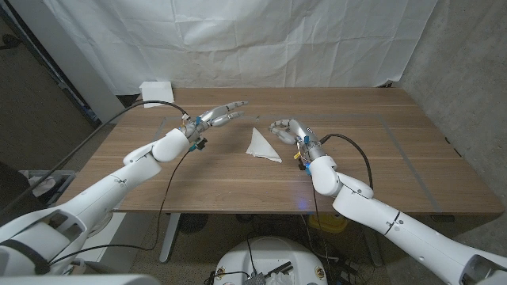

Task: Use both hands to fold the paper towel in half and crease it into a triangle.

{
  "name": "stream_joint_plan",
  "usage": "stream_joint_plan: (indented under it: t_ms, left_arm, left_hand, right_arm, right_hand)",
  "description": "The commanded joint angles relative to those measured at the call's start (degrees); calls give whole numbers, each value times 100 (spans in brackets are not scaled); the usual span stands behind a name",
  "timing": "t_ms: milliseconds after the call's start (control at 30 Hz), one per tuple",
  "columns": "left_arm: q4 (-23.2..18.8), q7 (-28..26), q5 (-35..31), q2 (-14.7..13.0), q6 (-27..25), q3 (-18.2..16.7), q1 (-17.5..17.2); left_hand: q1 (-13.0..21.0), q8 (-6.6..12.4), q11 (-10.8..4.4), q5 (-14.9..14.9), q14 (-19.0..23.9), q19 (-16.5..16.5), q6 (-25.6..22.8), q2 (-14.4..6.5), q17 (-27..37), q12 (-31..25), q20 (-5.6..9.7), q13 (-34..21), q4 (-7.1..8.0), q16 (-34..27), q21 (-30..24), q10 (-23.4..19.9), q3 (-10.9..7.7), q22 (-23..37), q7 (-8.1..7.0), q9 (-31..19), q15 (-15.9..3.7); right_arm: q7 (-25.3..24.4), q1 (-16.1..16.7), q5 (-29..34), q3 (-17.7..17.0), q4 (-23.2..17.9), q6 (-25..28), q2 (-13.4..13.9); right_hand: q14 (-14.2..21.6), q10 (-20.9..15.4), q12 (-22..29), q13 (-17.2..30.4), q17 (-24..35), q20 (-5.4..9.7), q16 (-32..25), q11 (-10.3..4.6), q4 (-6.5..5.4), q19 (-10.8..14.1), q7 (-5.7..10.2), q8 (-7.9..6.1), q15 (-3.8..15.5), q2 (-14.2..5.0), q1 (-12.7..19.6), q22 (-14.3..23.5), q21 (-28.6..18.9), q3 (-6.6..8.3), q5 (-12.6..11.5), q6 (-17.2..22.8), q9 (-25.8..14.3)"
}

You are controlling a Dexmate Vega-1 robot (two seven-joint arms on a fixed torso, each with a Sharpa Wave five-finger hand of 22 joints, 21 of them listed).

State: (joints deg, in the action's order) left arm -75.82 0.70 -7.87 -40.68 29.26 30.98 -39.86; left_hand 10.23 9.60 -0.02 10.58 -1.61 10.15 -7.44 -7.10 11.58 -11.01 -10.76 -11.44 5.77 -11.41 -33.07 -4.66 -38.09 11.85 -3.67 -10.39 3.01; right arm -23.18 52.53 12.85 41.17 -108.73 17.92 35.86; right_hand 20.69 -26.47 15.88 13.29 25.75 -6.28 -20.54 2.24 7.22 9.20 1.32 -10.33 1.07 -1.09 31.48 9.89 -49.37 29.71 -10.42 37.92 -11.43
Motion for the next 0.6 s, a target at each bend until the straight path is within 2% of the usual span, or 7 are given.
stream_joint_plan:
  t_ms: [33, 333, 600]
  left_arm:
    - [84, 521, 1033, 214, 117, -168, -102]
    - [17, 784, 1578, 267, 102, -326, -245]
    - [-72, 1025, 2001, 243, 109, -473, -398]
  left_hand:
    - [-26, 25, 8, -21, -87, 484, 82, 8, -6, 11, -24, -10, -24, 33, 12, 64, -2, 12, 5, 2, 23]
    - [-51, 20, 12, -30, -162, 508, 184, 22, -23, 18, -21, -4, -39, 57, 25, 157, 6, 10, -6, 6, 48]
    - [-88, 33, 6, -42, -183, 508, 212, 52, -27, 17, -8, 1, -42, 54, 27, 215, 32, 8, -40, 10, 60]
  right_arm:
    - [-88, 172, -781, -338, 86, -544, 96]
    - [-83, 231, -1248, -537, 248, -1003, 81]
    - [-119, 305, -1567, -703, 329, -1257, 47]
  right_hand:
    - [-98, 106, -64, -11, -13, -13, 46, 13, 44, -73, -4, 14, -20, -17, -38, -1, 53, -12, -27, -131, -9]
    - [-311, 257, -164, -35, -64, 22, 140, 44, 65, -155, -16, 1, -78, -43, -56, -2, 154, -58, -32, -284, -4]
    - [-372, 347, -227, -51, -97, -51, 172, 122, 30, -236, -68, 8, -158, -72, -148, -1, 241, -116, -39, -453, 0]
